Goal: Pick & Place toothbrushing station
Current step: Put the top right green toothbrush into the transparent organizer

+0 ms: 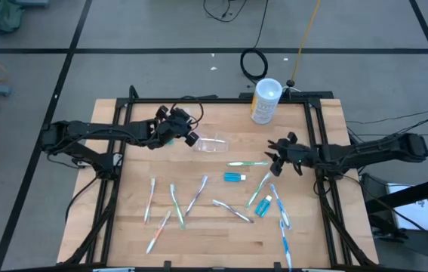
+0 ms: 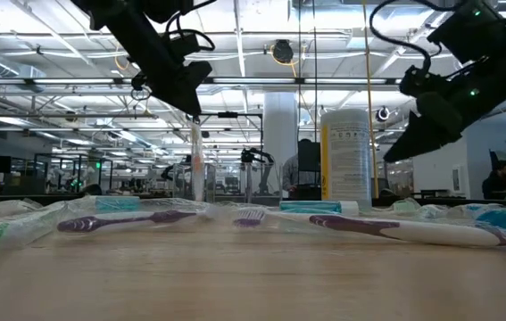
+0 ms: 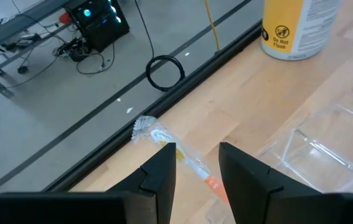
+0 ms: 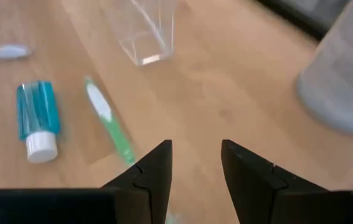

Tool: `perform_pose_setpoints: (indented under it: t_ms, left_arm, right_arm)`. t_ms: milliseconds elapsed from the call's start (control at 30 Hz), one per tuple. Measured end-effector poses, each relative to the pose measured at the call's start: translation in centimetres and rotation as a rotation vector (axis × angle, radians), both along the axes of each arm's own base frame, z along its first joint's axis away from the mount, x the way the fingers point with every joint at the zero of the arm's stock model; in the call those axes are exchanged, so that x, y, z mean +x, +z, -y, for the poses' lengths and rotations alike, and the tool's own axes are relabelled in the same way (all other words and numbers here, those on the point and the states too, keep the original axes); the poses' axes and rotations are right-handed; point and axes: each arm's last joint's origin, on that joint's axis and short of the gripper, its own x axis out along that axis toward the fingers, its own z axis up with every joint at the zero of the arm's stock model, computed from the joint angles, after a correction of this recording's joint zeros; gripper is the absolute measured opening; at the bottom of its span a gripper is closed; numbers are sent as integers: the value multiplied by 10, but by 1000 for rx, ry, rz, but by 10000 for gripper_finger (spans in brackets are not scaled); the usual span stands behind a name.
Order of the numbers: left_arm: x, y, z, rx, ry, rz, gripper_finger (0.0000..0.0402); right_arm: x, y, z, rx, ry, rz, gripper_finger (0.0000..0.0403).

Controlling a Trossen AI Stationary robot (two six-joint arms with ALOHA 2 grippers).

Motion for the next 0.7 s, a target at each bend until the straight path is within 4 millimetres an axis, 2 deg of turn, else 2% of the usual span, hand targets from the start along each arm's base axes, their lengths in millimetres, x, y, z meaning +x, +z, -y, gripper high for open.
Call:
perform_pose_setpoints:
  t_ms: [233,467,700]
  left_arm:
    - [0,0,0,-1,0,0,129]
    - [0,0,0,-3,2,2,129]
    - [0,0,0,-4,2,4,129]
  right_arm:
    - [-6,-20,-5,179,93,-80,130]
    - [-21,-44,-5,200,77,-150,130]
    - [-20,-49,-2,194,72,-11,130]
